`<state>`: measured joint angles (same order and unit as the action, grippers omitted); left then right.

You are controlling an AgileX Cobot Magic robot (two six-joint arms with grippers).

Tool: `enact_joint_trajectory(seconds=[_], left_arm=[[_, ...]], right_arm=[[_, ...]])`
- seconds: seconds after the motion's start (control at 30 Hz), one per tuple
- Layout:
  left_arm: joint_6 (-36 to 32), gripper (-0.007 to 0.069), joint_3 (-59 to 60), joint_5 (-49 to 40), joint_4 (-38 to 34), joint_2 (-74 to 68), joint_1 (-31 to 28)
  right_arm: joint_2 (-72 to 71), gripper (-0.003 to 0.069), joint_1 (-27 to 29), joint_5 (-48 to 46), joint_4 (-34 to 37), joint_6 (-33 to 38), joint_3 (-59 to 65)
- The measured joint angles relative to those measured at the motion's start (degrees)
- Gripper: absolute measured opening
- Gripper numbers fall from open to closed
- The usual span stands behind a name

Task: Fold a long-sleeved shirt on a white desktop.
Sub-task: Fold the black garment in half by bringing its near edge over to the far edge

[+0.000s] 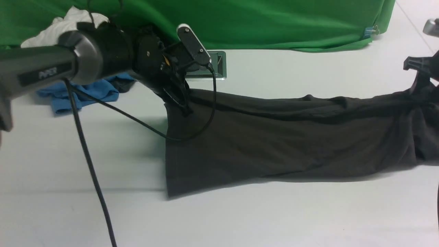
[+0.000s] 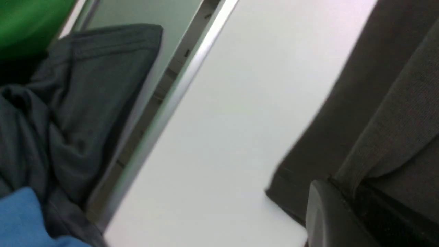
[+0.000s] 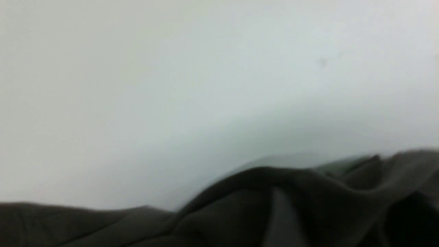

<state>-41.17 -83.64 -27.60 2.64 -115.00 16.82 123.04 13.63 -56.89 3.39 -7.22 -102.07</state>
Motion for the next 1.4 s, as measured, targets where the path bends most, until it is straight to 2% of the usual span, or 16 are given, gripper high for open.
enact_joint_trajectory(seconds=[0.1,0.23,0.27,0.3,0.33,0.37,0.43,0.5,0.6,0.67,0.87,1.07,1.17,1.3,1.4], left_arm=[[-0.29,0.0121,0.00,3.73,0.50,-0.53,-0.45],[-0.29,0.0237,-0.05,10.04,0.74,-0.53,-2.11],[-0.29,0.0267,-0.05,11.33,0.74,-0.53,-2.84],[0.36,0.0328,-0.05,13.09,0.68,-0.47,-4.18],[0.36,0.0332,-0.05,13.20,0.68,-0.39,-4.53],[3.08,0.0362,-0.05,12.82,-1.31,0.25,-5.68],[5.38,0.0347,-0.05,10.37,-5.08,1.62,-6.48],[6.00,0.0304,-0.05,7.87,-8.02,2.90,-6.50],[6.68,0.0097,-0.22,0.03,-14.32,6.11,-4.41],[6.48,0.0036,-0.34,-4.07,-16.38,7.02,-2.12],[5.74,0.0017,-0.34,-9.44,-17.70,7.09,3.82],[4.02,0.0017,-0.34,-10.04,-18.24,7.09,8.25],[3.69,0.0017,-0.34,-10.04,-18.24,7.09,9.19],[3.59,0.0017,-0.34,-12.64,-17.89,7.09,9.45],[4.67,0.0017,-0.34,-18.22,-17.82,7.09,6.85]], right_arm=[[-1.58,0.0494,0.00,-1.42,-0.63,1.25,-0.99],[-6.16,0.0430,0.06,-4.83,-0.76,2.54,-1.22],[-7.06,0.0399,0.06,-5.85,-0.76,2.65,-1.17],[-10.18,0.0316,-0.09,-7.46,-0.52,3.58,-0.23],[-10.49,0.0296,-0.15,-7.57,-0.46,3.75,-0.04],[-12.92,0.0206,-0.60,-7.75,0.57,5.85,2.08],[-15.02,0.0097,-2.04,-6.97,3.71,9.38,6.39],[-15.16,0.0066,-3.18,-6.67,5.04,10.69,8.14],[-13.07,0.0035,-8.59,-2.96,8.65,15.63,15.37],[-10.74,0.0033,-11.06,2.04,9.40,16.69,17.21],[-4.31,0.0032,-12.95,18.45,9.80,17.13,15.63],[1.30,0.0032,-12.23,33.56,9.74,17.08,10.49],[1.19,0.0032,-12.11,32.98,9.74,17.13,9.10],[-2.85,0.0033,-12.19,25.06,9.80,19.94,7.44],[-7.94,0.0033,-12.30,17.15,9.41,22.94,7.66]])
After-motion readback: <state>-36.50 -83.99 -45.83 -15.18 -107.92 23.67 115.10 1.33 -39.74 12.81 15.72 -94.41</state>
